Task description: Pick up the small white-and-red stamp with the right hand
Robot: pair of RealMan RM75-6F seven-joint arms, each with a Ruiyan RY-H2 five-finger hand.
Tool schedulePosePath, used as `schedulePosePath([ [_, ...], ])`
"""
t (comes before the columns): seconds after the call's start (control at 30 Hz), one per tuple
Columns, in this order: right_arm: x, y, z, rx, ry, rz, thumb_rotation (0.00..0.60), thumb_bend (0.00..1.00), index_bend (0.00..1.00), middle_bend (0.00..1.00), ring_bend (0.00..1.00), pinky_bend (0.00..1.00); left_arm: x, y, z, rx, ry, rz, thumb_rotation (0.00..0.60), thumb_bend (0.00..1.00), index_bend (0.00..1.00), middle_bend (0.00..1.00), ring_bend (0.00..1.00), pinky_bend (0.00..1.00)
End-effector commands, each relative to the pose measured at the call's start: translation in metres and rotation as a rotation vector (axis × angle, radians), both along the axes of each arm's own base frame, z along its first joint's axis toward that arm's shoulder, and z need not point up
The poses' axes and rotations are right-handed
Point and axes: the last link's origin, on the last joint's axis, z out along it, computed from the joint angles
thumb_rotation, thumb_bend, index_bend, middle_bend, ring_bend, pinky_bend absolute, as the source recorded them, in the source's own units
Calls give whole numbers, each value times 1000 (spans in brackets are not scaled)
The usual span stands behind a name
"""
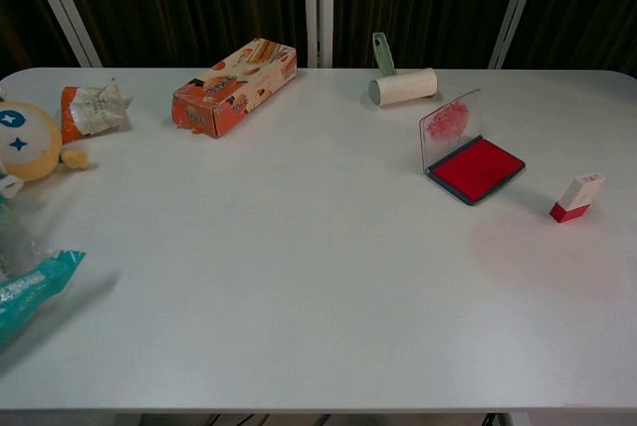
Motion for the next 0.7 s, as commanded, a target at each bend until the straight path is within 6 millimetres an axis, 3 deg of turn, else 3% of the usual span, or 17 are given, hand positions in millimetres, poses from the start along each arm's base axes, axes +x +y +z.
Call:
schedulePosePath([
  [0.03, 1, -1, -2, 6, 2, 3, 600, 136, 0, 0, 0, 0, -1, -1, 0, 0, 0, 6, 87, 77, 36, 117, 109, 191],
  [0.5, 7, -2, -4, 28, -1, 39, 600, 141, 0, 0, 0, 1, -7, -5, 3, 6, -10, 20, 80, 77, 36, 117, 109, 190],
  [0.53, 8, -4, -4, 30, -11, 50, 600, 143, 0, 0, 11, 40, -8, -6, 2, 5, -9, 23, 81, 77, 36, 117, 109, 190],
  [0.6, 9, -7, -3, 31, -31, 76, 600, 149, 0, 0, 162, 343, -9, -7, 1, 4, -10, 25, 84, 77, 36, 117, 109, 190],
  [0.7, 7, -13, -3, 52, -10, 92, 600, 152, 0, 54, 623, 870, -11, -7, 0, 3, -7, 29, 84, 77, 36, 117, 109, 190],
])
